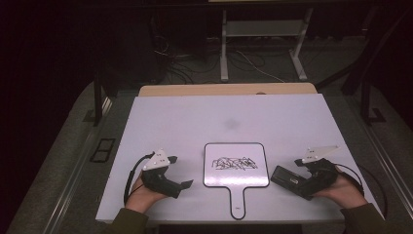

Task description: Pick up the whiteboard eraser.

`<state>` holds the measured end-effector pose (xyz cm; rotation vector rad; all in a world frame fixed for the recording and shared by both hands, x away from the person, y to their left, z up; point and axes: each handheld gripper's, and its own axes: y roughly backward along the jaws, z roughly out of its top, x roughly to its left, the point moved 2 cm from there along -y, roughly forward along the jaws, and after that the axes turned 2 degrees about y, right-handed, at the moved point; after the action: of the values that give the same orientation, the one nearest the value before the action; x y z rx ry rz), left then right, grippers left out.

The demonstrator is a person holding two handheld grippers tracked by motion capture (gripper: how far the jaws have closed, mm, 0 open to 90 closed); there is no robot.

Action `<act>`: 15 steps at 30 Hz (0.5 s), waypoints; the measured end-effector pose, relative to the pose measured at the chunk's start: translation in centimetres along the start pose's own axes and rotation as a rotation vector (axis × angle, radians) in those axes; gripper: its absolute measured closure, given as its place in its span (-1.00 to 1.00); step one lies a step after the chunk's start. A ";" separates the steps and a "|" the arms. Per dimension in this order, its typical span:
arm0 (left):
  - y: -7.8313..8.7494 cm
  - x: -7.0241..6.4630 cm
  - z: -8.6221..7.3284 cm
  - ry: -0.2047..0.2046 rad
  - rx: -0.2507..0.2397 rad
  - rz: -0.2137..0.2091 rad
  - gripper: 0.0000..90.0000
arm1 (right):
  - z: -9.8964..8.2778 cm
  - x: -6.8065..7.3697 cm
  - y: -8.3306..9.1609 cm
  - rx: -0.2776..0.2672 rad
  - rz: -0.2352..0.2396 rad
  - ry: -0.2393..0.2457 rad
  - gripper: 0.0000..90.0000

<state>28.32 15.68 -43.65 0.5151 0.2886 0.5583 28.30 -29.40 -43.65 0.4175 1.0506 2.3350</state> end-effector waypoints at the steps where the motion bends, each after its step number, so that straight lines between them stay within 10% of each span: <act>1: 0.0 0.0 0.0 0.001 0.000 0.000 -1.00 | 0.0 0.0 0.0 0.003 0.002 -0.002 -0.88; 15: 0.0 0.0 0.0 0.004 0.000 0.001 -1.00 | -0.3 0.4 -0.4 0.073 0.008 0.009 -0.80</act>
<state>28.30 15.72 -43.66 0.5147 0.2921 0.5605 27.98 -29.12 -44.14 0.4405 1.1430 2.3129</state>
